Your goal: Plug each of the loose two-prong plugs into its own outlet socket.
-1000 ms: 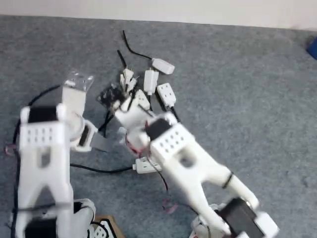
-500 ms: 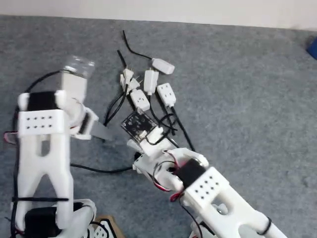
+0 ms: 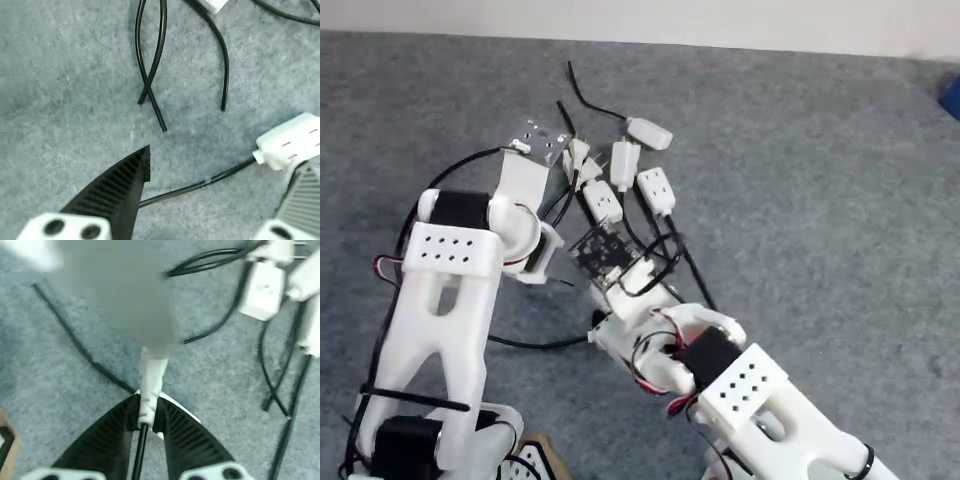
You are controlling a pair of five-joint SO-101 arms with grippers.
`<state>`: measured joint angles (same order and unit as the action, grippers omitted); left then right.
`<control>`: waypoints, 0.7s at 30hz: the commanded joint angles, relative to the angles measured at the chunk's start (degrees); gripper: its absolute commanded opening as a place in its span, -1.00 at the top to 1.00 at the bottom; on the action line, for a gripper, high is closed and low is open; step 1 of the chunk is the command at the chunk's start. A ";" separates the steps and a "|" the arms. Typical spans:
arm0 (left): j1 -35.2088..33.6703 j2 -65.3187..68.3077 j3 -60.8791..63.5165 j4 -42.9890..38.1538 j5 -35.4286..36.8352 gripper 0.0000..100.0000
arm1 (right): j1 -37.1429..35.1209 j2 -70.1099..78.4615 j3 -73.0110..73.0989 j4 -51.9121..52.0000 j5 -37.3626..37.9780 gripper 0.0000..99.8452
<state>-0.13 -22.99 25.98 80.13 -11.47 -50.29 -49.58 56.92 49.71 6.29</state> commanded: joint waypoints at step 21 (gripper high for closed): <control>0.22 -0.13 5.41 -3.87 0.35 0.18 | 3.03 -1.36 -11.74 6.46 -0.97 0.99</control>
<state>-0.04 -22.90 31.16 76.97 -11.21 -48.79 -49.76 49.27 56.13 5.93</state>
